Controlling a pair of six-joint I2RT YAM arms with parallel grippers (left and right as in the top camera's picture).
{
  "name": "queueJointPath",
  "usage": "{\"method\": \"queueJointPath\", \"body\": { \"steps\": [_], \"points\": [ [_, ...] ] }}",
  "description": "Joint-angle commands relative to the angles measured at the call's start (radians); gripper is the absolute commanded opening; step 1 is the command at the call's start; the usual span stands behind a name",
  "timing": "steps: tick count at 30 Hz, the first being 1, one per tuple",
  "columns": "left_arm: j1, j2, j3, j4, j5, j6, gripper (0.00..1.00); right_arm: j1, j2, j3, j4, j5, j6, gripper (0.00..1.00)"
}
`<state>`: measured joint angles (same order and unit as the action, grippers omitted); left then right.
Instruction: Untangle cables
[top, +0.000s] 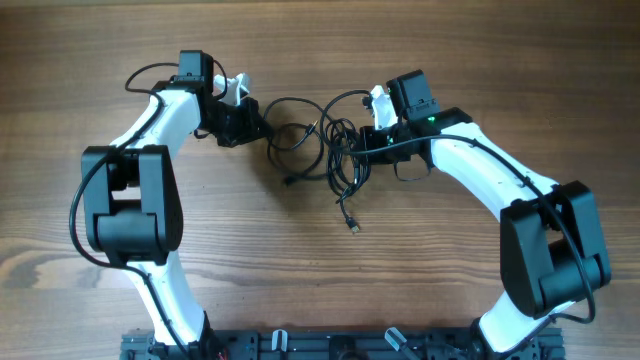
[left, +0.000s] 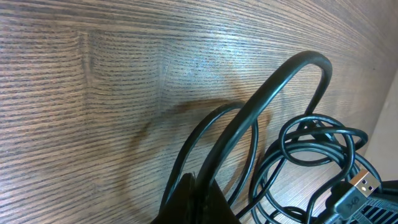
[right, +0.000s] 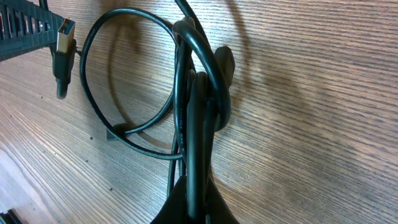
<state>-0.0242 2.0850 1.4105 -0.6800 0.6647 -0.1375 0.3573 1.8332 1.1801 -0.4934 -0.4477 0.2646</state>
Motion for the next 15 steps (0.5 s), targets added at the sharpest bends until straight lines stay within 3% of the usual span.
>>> {"method": "queueJointPath", "body": {
  "steps": [1, 8, 15],
  "points": [
    [0.003, -0.005, -0.002, -0.001, -0.023, -0.017, 0.04, -0.002, 0.009, -0.015, 0.002, 0.010, -0.003, 0.04],
    [0.035, -0.005, -0.003, -0.035, -0.304, -0.319, 0.04, -0.002, 0.009, -0.016, 0.002, 0.010, -0.003, 0.05],
    [0.101, -0.005, -0.004, -0.058, -0.308, -0.359, 0.04, -0.002, 0.009, -0.015, 0.002, 0.015, -0.003, 0.05]
  ]
}}
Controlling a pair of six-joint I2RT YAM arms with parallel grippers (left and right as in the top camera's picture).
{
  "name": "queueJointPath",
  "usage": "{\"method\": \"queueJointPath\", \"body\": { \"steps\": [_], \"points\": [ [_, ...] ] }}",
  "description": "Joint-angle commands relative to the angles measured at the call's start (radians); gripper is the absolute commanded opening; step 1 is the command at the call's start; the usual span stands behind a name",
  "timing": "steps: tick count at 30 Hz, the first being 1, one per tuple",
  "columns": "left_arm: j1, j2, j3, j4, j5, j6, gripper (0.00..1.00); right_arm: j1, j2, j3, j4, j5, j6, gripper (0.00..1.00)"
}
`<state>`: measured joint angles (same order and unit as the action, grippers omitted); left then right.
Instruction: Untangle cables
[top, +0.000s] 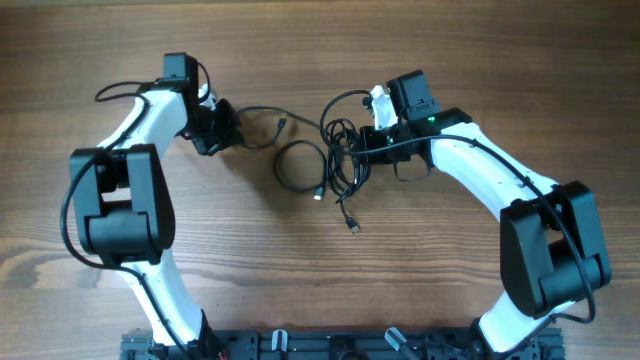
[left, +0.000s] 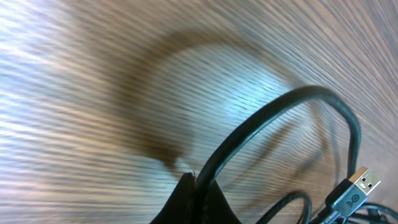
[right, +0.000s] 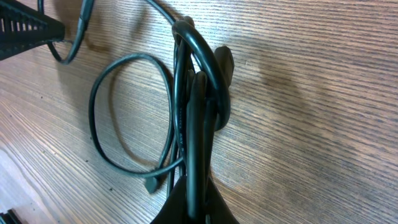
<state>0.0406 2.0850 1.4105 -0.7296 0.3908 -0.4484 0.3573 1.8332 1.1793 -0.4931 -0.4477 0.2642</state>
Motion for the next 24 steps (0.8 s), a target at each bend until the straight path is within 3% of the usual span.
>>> {"method": "queueJointPath", "body": {
  "steps": [1, 13, 14, 15, 20, 21, 22, 24],
  "points": [
    [0.048, -0.005, -0.004, -0.013, -0.038, -0.070, 0.04, -0.002, 0.009, -0.015, 0.002, 0.015, -0.003, 0.05],
    [0.054, -0.005, -0.006, -0.022, -0.041, -0.091, 0.05, -0.002, 0.009, -0.015, 0.002, 0.014, -0.003, 0.05],
    [0.053, -0.005, -0.006, -0.023, -0.041, -0.091, 0.32, -0.002, 0.009, -0.015, 0.003, 0.014, -0.002, 0.05],
    [0.052, -0.005, -0.006, -0.023, -0.041, -0.091, 0.43, -0.002, 0.009, -0.015, 0.004, 0.014, -0.002, 0.05],
    [0.044, -0.005, -0.006, -0.023, -0.041, -0.091, 0.59, -0.002, 0.009, -0.015, 0.005, 0.014, -0.002, 0.05],
    [0.042, -0.005, -0.006, -0.022, -0.041, -0.091, 0.65, -0.002, 0.009, -0.015, 0.005, 0.014, -0.002, 0.05],
    [0.042, -0.005, -0.006, -0.022, -0.041, -0.091, 0.78, -0.002, 0.009, -0.015, 0.005, 0.014, -0.002, 0.05],
    [0.042, -0.005, -0.006, -0.022, -0.041, -0.091, 0.87, -0.002, 0.009, -0.015, 0.005, 0.014, -0.002, 0.05]
  ]
}}
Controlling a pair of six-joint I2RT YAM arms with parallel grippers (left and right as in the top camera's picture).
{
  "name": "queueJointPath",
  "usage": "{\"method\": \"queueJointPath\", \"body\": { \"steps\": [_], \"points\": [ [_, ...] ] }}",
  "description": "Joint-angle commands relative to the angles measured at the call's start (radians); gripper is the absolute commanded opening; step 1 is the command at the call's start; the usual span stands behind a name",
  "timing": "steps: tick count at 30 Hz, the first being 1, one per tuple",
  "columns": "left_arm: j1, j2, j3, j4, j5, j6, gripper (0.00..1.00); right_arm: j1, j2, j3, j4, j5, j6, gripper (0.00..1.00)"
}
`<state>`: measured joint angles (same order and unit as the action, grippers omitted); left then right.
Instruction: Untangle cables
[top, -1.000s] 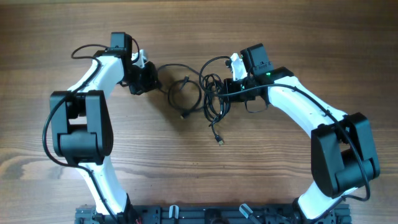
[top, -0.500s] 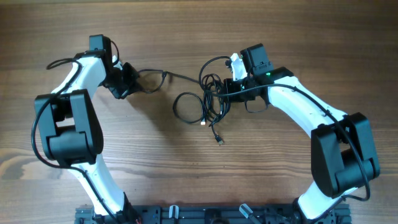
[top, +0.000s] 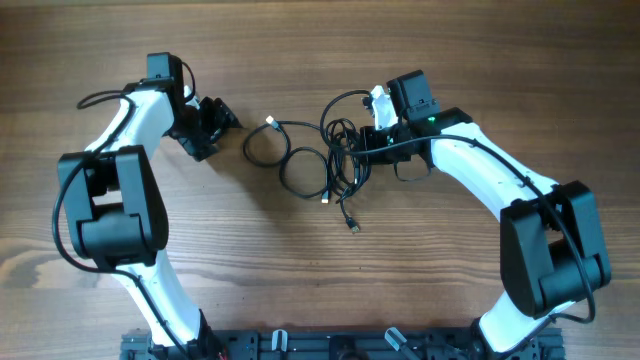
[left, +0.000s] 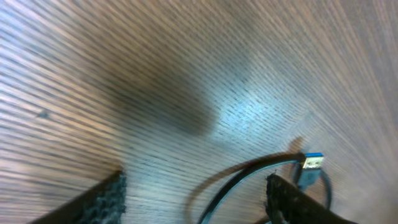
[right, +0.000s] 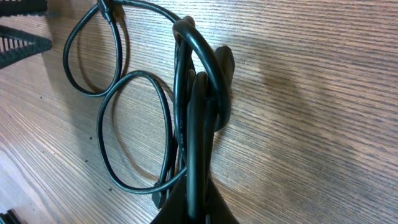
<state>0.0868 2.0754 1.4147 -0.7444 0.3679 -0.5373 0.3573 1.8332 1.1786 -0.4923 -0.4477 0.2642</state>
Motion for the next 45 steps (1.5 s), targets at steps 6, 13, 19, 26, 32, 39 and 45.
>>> {"method": "queueJointPath", "body": {
  "steps": [6, 13, 19, 26, 32, 39, 45],
  "points": [
    [-0.018, 0.004, -0.011, 0.005, 0.133, 0.176, 0.87, -0.001, 0.009, -0.014, 0.005, 0.002, -0.001, 0.05],
    [-0.126, 0.004, -0.010, 0.060, 0.200, 0.224, 0.76, -0.001, 0.009, -0.014, 0.006, 0.002, -0.002, 0.05],
    [-0.237, 0.004, -0.010, 0.106, 0.151, 0.222, 0.66, -0.001, 0.009, -0.014, 0.006, 0.002, -0.002, 0.05],
    [-0.318, 0.004, -0.010, 0.128, -0.047, 0.215, 0.39, -0.001, 0.009, -0.014, 0.005, 0.002, -0.002, 0.05],
    [-0.344, 0.004, -0.010, 0.128, -0.187, 0.185, 0.31, -0.001, 0.009, -0.014, 0.006, 0.002, -0.002, 0.05],
    [-0.342, 0.002, -0.010, 0.120, -0.246, 0.164, 0.22, -0.002, 0.009, -0.014, 0.005, 0.002, -0.003, 0.05],
    [-0.329, -0.079, -0.006, 0.078, -0.382, 0.216, 0.26, -0.001, 0.009, -0.014, 0.006, 0.003, -0.003, 0.05]
  ]
}}
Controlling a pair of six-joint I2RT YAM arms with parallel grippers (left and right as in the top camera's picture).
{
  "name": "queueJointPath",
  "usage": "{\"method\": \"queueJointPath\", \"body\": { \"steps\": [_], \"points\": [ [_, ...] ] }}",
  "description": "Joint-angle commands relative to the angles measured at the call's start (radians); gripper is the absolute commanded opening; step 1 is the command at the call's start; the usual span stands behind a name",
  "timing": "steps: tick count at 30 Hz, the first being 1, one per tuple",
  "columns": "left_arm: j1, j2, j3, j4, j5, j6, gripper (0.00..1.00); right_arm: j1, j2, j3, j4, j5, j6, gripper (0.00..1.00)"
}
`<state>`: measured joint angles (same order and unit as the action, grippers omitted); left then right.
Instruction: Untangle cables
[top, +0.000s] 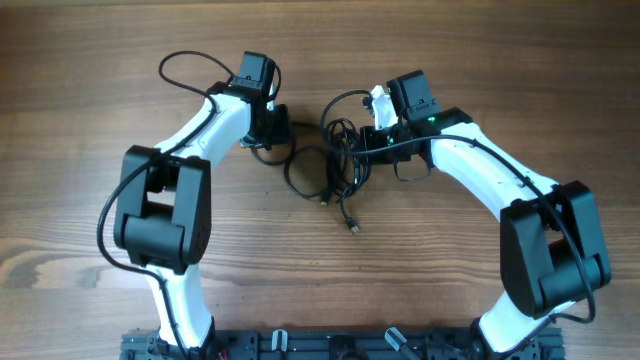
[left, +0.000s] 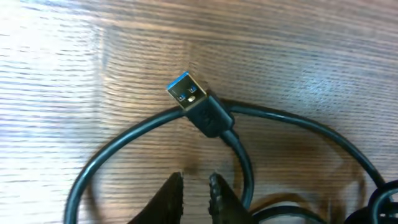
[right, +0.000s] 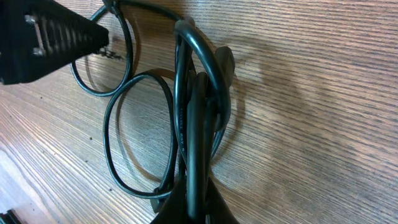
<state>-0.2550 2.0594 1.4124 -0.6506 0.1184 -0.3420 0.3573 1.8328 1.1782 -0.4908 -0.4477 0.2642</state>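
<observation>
A tangle of black cables (top: 340, 165) lies mid-table, with a loose plug end (top: 352, 228) trailing toward the front. My right gripper (top: 362, 140) (right: 194, 180) is shut on several strands of the bundle (right: 189, 112) on the tangle's right side. A freed loop (top: 305, 175) spreads to the left. My left gripper (top: 272, 132) (left: 194, 177) hovers over that loop's far end. Its fingers (left: 171, 199) stand a little apart with only wood between them. Just ahead of them lies a USB plug with a blue insert (left: 189, 93).
The wooden table (top: 480, 60) carries nothing else. The arms' bases and a black rail (top: 330, 345) sit at the near edge. The left arm's own cable (top: 185, 62) arches over the far left.
My left gripper was wide open out to the left, away from the cable. It now stands further right over the blue-tipped plug, with its jaws nearly together. The right gripper has not moved.
Both grippers were shut on the tangle, left and right. Then the left one stood further left with its strand, and a loop had come out. Then it was open and empty, the strand lying in two loops. Now it is over that strand's plug.
</observation>
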Motion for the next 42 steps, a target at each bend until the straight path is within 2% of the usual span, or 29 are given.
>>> {"method": "queueJointPath", "body": {
  "steps": [1, 7, 14, 17, 23, 26, 36, 39, 42],
  "points": [
    [0.018, -0.062, -0.004, -0.019, -0.157, 0.020, 0.28, -0.002, 0.010, -0.014, 0.004, 0.003, -0.003, 0.05],
    [0.046, -0.050, -0.008, -0.007, -0.207, 0.021, 0.27, -0.001, 0.010, -0.014, 0.004, 0.002, -0.002, 0.05],
    [0.045, 0.011, -0.008, 0.020, -0.204, 0.022, 0.38, -0.002, 0.010, -0.014, 0.004, 0.002, -0.002, 0.05],
    [0.045, 0.011, -0.008, 0.025, -0.153, 0.081, 0.39, -0.001, 0.010, -0.014, 0.004, 0.002, -0.002, 0.05],
    [0.043, 0.022, -0.008, 0.027, -0.153, 0.083, 0.41, -0.001, 0.010, -0.014, 0.004, 0.002, -0.002, 0.05],
    [0.043, 0.025, -0.008, 0.022, -0.107, 0.133, 0.41, -0.002, 0.010, -0.014, 0.004, 0.002, -0.002, 0.05],
    [0.043, 0.071, -0.008, 0.019, -0.116, 0.126, 0.33, -0.002, 0.010, -0.014, 0.004, 0.003, -0.002, 0.05],
    [0.043, 0.071, -0.008, 0.018, -0.146, 0.125, 0.15, -0.002, 0.010, -0.014, 0.004, 0.003, -0.002, 0.05],
    [0.044, 0.071, -0.008, 0.016, -0.146, 0.122, 0.04, -0.002, 0.010, -0.014, 0.005, 0.003, -0.002, 0.05]
  ]
}}
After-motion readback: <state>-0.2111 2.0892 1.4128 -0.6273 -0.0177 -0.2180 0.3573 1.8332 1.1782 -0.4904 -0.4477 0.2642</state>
